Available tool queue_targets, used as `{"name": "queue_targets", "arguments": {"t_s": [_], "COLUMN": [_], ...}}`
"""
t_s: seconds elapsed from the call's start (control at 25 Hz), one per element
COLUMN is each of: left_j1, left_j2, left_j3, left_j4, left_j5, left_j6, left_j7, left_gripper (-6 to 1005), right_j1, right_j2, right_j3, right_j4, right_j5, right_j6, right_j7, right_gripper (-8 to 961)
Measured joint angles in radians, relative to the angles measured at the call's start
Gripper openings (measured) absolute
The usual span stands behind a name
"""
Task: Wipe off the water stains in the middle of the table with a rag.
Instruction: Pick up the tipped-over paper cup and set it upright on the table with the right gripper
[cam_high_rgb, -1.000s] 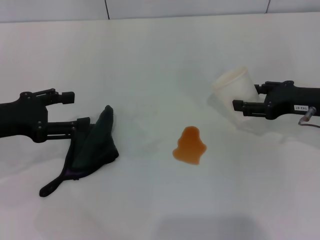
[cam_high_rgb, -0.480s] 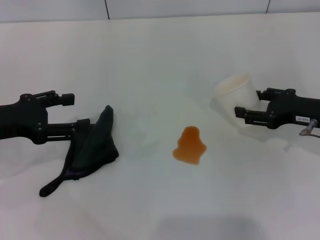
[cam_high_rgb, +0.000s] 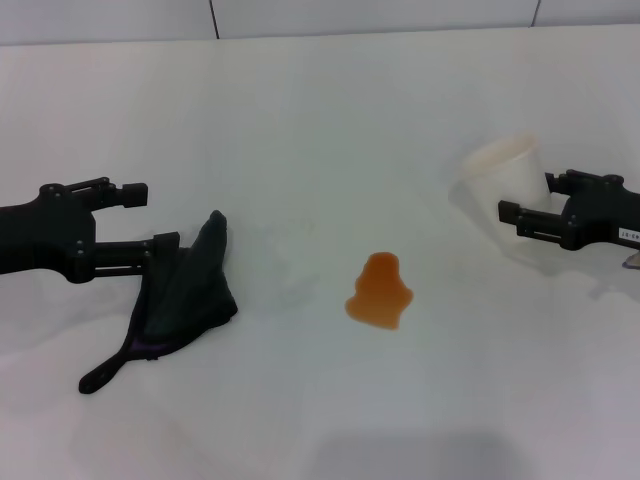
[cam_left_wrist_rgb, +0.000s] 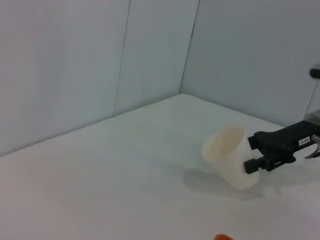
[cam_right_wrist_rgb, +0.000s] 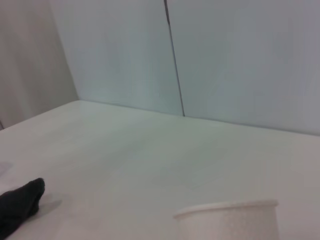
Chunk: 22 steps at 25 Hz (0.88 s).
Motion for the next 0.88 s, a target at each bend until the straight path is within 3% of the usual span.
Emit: {"name": "queue_targets", "arguments": {"t_s": [0.88], "left_j1": [-0.005], "left_j2": [-0.001], "left_j3": [0.0], "left_j4": [-0.002], "left_j5": [0.0], "left_j6": [0.001], "left_j7": [0.0], "left_gripper": [866], "right_j1": [0.017], "right_j2": [0.002], "right_j3": [-0.044], "right_j4": [0.064], "right_j5": [0.003], "right_j6": [-0.006], "right_j7": [-0.01], "right_gripper": [706]}}
